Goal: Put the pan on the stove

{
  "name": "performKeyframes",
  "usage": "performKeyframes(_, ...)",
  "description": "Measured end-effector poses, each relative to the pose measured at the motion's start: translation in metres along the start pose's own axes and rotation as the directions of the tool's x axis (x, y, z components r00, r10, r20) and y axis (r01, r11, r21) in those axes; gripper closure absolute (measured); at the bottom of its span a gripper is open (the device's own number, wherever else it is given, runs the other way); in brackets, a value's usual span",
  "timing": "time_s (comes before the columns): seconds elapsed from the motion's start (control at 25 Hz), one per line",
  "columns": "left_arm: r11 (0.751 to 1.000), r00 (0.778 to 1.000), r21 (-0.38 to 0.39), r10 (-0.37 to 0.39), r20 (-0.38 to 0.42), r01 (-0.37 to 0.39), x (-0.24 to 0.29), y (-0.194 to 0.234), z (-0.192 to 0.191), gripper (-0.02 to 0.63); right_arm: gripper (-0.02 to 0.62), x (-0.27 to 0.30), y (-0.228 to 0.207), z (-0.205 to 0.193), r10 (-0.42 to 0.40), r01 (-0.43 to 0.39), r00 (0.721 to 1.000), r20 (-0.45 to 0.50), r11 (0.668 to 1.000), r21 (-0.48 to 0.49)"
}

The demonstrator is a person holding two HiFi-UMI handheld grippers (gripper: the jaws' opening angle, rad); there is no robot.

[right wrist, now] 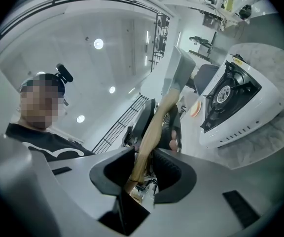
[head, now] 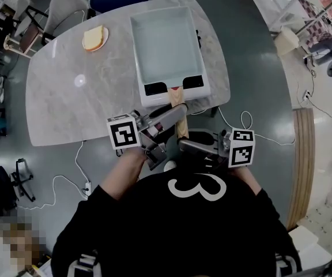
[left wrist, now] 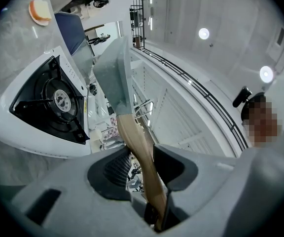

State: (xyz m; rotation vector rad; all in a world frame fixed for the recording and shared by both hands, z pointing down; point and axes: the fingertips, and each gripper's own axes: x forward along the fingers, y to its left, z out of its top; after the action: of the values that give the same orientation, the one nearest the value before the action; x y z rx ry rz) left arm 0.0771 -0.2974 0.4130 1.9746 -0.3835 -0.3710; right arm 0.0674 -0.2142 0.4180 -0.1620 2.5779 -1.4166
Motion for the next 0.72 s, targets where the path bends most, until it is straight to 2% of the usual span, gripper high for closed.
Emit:
performKeyframes(0.28, 0.999, 1.000, -0.043, 0.016, 0.013, -0.015, 0.004, 0.017, 0.002, 0.456, 0.492, 0.000, -0.014, 0.002, -0.017, 0.017, 1.000, -0.005, 0.999, 0.036)
performKeyframes(0.72, 0.988, 1.000, -0.155, 0.007, 0.028, -0.003, 0.007, 0.042, -0.005, 0.456, 0.489, -0.004, -0.035, -0.002, -0.047, 0.047, 0.999, -0.009, 0.994, 0.100)
